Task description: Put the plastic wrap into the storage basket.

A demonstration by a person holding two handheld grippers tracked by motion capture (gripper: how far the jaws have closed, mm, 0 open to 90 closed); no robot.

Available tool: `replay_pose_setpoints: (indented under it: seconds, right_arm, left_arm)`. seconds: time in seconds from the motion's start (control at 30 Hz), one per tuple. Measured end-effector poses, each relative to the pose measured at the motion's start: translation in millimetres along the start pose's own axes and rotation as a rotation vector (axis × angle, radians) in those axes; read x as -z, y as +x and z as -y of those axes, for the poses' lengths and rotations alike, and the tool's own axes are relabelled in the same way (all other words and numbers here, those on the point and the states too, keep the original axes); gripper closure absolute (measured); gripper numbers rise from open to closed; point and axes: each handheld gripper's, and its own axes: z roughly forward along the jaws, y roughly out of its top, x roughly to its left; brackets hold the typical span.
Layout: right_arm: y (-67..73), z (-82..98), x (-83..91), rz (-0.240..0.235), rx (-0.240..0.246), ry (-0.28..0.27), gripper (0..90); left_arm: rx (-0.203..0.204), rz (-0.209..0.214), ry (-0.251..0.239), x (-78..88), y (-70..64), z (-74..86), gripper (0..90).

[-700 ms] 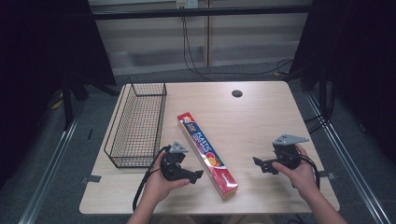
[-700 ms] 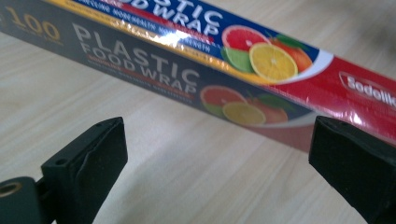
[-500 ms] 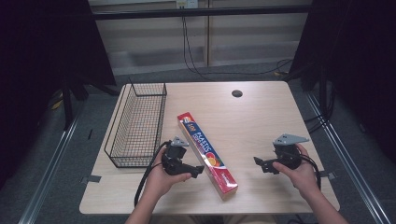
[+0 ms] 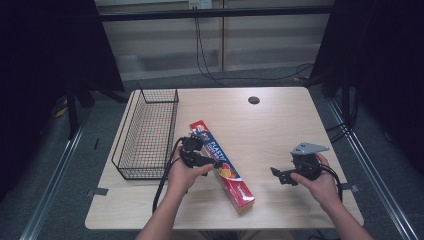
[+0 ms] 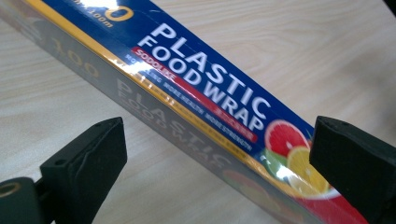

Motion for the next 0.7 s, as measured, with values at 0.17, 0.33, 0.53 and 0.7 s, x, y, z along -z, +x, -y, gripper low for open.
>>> replay_pose_setpoints:
  seconds: [0.17, 0.33, 0.53, 0.7]
  right_arm:
    - [-1.2, 0.9, 1.5, 0.005, -0.001, 0.001, 3.5]
    - [-2.1, 1.0, 1.9, 0.006, -0.001, -0.010, 3.6]
    - [-1.9, 0.8, 2.5, 0.010, -0.002, -0.011, 3.7]
    - [-2.1, 0.5, 3.6, 0.003, -0.010, -0.018, 3.7]
  left_arm:
    - [0.050, -0.016, 0.028, -10.9, 1.1, -10.0, 3.7]
    - [0.083, -0.033, 0.055, -16.8, -0.8, -14.0, 3.4]
    - [0.119, -0.045, 0.049, -23.6, -2.3, -15.8, 3.0]
    - [0.133, -0.049, 0.055, -29.9, -4.4, -17.2, 2.4]
